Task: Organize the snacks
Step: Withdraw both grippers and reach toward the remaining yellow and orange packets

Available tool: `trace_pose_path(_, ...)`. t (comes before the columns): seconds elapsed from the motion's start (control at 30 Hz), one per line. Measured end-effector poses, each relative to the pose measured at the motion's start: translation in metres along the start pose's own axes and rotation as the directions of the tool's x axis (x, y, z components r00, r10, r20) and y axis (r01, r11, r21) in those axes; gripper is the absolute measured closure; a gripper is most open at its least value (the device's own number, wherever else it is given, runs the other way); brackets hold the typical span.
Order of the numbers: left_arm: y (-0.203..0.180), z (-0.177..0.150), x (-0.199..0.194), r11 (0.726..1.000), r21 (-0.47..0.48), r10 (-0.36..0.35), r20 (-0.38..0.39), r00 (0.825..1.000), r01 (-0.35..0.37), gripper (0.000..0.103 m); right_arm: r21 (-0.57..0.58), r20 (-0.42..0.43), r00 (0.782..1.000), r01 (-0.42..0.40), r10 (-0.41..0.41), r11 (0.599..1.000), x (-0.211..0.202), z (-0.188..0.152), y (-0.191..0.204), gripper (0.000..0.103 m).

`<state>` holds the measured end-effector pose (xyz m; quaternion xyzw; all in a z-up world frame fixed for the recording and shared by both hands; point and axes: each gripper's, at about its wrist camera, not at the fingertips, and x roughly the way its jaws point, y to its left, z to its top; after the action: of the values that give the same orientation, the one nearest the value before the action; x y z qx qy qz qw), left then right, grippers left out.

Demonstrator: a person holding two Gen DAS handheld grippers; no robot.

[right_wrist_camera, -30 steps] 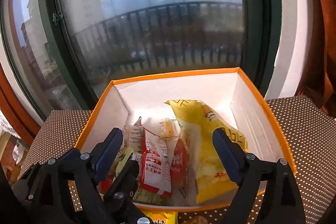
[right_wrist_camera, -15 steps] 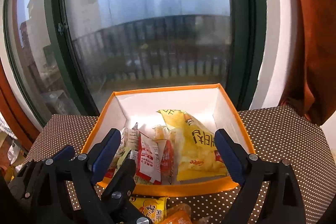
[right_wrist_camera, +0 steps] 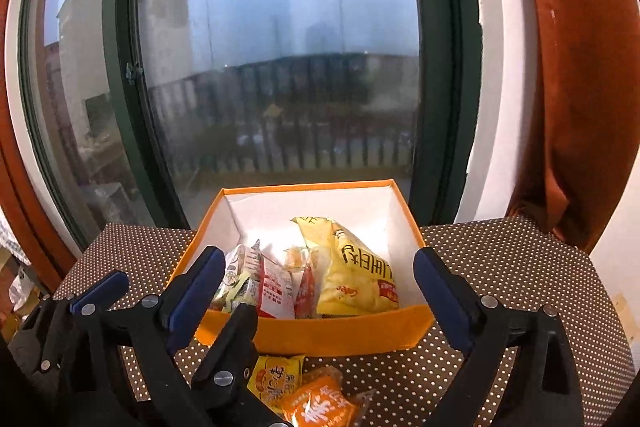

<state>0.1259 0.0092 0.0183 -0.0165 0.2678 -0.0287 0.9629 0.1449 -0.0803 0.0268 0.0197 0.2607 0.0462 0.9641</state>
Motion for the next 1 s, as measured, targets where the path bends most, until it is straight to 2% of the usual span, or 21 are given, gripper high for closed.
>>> trace_pose_path(0.27,-0.012,-0.023,-0.021,0.998,0.068,0.019,0.015,1.0,-0.02,0.002,-0.044,0.016,1.0,0.025,-0.024,0.999,-0.022,-0.019,-0.004,0.005)
trace_pose_path(0.7,-0.017,-0.062,-0.042,0.996,0.089,-0.008,0.031,1.0,0.005,0.002,-0.073,0.044,0.998,0.055,-0.052,0.996,-0.044,-0.056,-0.005,0.005)
trace_pose_path(0.87,-0.019,-0.08,-0.033,0.991,0.125,-0.048,0.003,0.999,0.048,0.002,-0.099,0.059,0.997,0.044,-0.038,0.994,-0.042,-0.073,-0.003,0.005)
trace_pose_path(1.0,-0.018,-0.093,-0.019,0.99,0.132,-0.052,-0.041,0.998,0.057,0.002,-0.096,0.011,0.999,0.035,-0.034,0.995,-0.027,-0.089,-0.006,0.005)
